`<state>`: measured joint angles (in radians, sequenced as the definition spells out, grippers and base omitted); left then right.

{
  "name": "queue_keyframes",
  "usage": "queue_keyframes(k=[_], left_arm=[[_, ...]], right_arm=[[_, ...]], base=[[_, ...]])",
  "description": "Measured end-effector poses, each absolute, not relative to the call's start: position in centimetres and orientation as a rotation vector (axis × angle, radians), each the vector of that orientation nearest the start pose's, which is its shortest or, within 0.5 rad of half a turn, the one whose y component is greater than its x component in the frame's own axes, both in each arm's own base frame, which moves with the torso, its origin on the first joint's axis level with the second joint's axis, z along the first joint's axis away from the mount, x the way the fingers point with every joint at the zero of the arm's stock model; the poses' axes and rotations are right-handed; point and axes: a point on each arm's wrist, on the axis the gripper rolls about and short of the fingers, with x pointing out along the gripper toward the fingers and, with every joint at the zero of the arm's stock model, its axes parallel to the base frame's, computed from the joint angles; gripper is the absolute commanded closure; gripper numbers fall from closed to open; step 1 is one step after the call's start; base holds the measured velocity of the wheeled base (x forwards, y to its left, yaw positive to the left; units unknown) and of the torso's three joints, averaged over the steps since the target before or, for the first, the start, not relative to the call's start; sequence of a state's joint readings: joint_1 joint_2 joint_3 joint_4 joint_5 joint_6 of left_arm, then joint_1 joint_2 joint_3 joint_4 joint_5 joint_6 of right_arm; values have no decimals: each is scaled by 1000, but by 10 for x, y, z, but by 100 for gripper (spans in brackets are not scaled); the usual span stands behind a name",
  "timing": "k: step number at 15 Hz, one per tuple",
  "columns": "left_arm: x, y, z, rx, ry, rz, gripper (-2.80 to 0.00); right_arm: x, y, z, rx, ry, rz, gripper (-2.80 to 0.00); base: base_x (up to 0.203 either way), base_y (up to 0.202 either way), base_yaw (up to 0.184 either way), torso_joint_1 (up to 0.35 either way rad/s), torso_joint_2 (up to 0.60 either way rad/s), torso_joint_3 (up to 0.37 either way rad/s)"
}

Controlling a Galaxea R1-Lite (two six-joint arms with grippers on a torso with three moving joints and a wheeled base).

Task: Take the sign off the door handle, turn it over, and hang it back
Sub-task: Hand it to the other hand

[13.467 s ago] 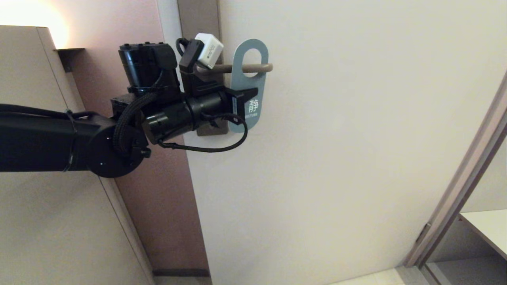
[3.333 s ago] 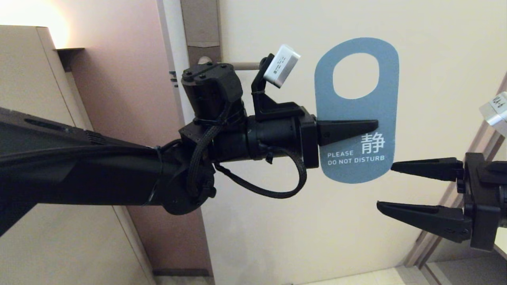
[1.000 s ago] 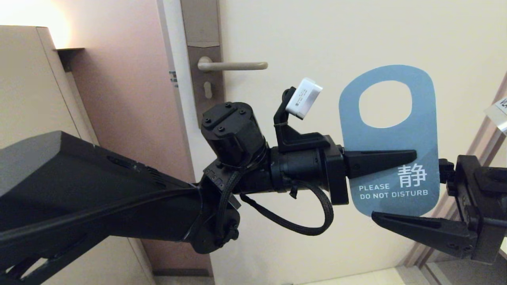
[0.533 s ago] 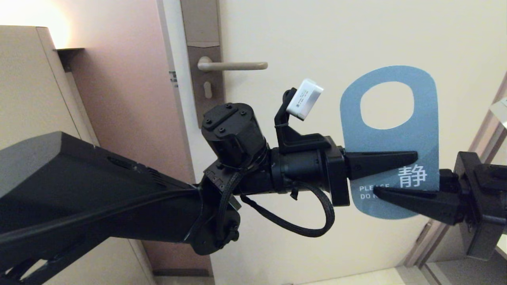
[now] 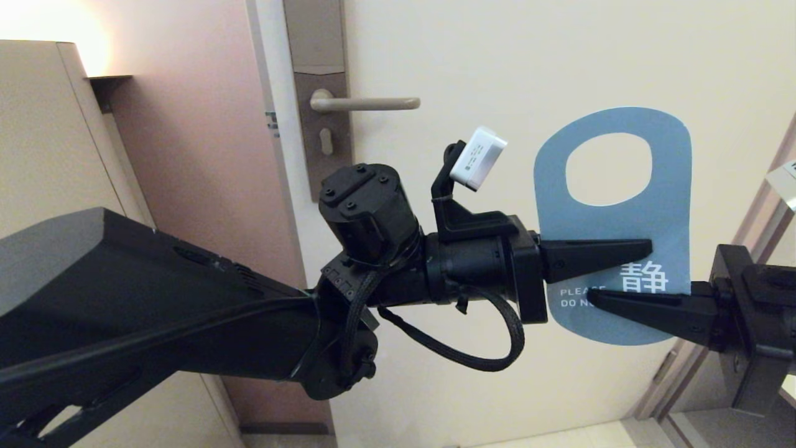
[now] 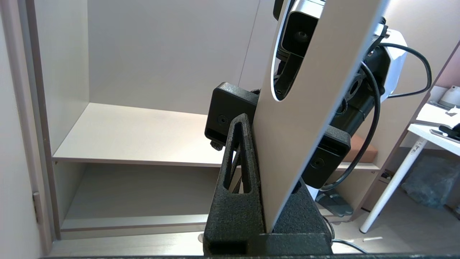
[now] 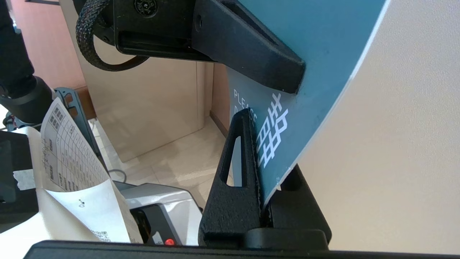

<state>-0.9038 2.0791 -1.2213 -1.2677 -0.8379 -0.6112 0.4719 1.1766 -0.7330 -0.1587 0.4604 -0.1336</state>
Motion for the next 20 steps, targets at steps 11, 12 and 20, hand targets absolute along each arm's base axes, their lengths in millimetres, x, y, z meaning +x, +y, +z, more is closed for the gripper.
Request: queue_keyframes(k=[11, 12, 20], left_arm=[[235, -326, 214, -460, 94, -1793, -280], [235, -325, 212, -460, 100, -1790, -280], [250, -293, 206, -458, 138, -1702, -280]], right_arm=[[149, 87, 239, -127, 206, 940, 0], [149, 87, 238, -128, 209, 940, 0], [151, 88, 237, -131, 214, 940, 0]], base=[[0, 0, 0, 0, 0, 0], [0, 0, 0, 0, 0, 0], [0, 0, 0, 0, 0, 0]])
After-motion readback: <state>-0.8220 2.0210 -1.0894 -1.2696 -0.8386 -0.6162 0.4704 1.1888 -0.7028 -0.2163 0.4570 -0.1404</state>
